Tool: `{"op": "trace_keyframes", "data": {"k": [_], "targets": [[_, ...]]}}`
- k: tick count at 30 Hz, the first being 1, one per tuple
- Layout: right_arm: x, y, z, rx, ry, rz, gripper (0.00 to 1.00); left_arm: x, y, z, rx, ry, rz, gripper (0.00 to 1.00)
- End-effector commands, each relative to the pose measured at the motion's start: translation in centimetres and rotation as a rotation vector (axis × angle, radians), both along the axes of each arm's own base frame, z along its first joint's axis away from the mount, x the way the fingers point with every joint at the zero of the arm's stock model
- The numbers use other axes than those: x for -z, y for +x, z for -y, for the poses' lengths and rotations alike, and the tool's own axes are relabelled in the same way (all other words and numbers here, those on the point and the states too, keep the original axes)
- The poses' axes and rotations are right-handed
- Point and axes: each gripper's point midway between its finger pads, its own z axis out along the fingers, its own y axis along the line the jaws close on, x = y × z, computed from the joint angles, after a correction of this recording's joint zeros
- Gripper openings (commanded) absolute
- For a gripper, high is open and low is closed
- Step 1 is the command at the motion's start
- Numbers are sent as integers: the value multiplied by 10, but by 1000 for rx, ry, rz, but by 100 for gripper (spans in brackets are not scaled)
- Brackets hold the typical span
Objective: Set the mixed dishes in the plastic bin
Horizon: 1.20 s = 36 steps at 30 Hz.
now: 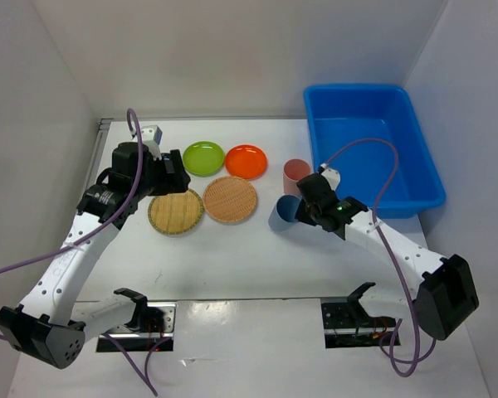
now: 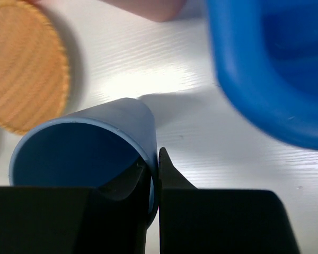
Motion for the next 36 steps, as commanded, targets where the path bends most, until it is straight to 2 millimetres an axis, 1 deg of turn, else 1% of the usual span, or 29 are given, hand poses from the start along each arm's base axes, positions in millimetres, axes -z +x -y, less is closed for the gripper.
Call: {"op": "trace_keyframes", "data": {"k": [1, 2, 3, 5, 6, 7, 8, 9, 10, 11, 12, 14, 15, 16, 17, 19, 20, 21, 23, 24, 26, 27, 28, 29, 30, 31, 32, 35, 36], "targets": [[-65, 13, -21, -12, 86, 151, 0, -17, -1, 3, 33, -4, 68, 100], [-78, 13, -27, -27, 106, 176, 0, -17, -1, 3, 33, -5, 68, 100], [-105, 17, -28, -20, 141, 237, 0, -17, -1, 3, 33, -5, 68, 100], [-136, 18, -33, -53, 167, 312, 0, -18, 0, 3, 33, -7, 77, 100], [-165, 19, -33, -61, 204, 384, 0, -18, 0, 3, 33, -7, 77, 100], [-179, 21, -31, -68, 206, 433, 0, -19, -1, 6, 40, -21, 73, 100], [-204, 23, -29, -52, 233, 490, 0, -18, 2, 10, 53, -29, 71, 100], [-214, 25, -26, -40, 228, 516, 0, -24, 0, 16, 86, -51, 78, 100], [-234, 27, -14, 9, 209, 561, 0, -19, 4, 21, 101, -53, 55, 100], [-237, 32, -9, 41, 181, 560, 0, -20, 7, 24, 111, -59, 52, 100], [-232, 42, 0, 90, 132, 542, 0, -28, 10, 26, 124, -59, 66, 100], [-239, 57, 37, 228, 68, 529, 0, -22, 18, 28, 129, -40, 29, 100], [-239, 65, 47, 252, 57, 523, 0, -19, 25, 30, 129, -37, 14, 100], [-235, 71, 53, 257, 64, 505, 0, -26, 27, 33, 145, -38, 23, 100], [-241, 78, 73, 308, 60, 526, 0, -28, 29, 36, 157, -46, 23, 100], [-239, 82, 90, 344, 46, 524, 0, -26, 34, 43, 181, -39, 8, 100], [-242, 84, 97, 354, 57, 528, 0, -35, 37, 46, 197, -41, 27, 100], [-238, 84, 116, 405, 34, 513, 0, -32, 43, 48, 196, -39, 15, 100], [-229, 88, 126, 414, 17, 474, 0, -37, 51, 55, 225, -43, 20, 100], [-227, 87, 136, 437, 11, 464, 0, -40, 61, 60, 236, -50, 20, 100], [-193, 87, 142, 444, -11, 388, 0, -42, 67, 73, 285, -59, 11, 100], [-185, 88, 146, 448, -2, 374, 0, -31, 77, 81, 302, -45, -14, 100], [-165, 84, 150, 451, -8, 337, 0, -39, 80, 91, 327, -40, 1, 100], [-160, 81, 153, 448, -10, 333, 0, -28, 89, 100, 331, -27, -24, 100], [-154, 80, 153, 442, 0, 324, 0, -26, 93, 105, 332, -17, -25, 100], [-137, 78, 159, 450, -12, 295, 0, -24, 94, 117, 353, 0, -24, 100], [-133, 76, 161, 452, -5, 293, 0, -17, 101, 124, 349, 16, -34, 100], [-113, 73, 162, 432, -15, 259, 0, -1, 107, 144, 367, 37, -38, 100], [-111, 74, 160, 424, -8, 261, 0, -2, 109, 148, 363, 29, -22, 100]]}}
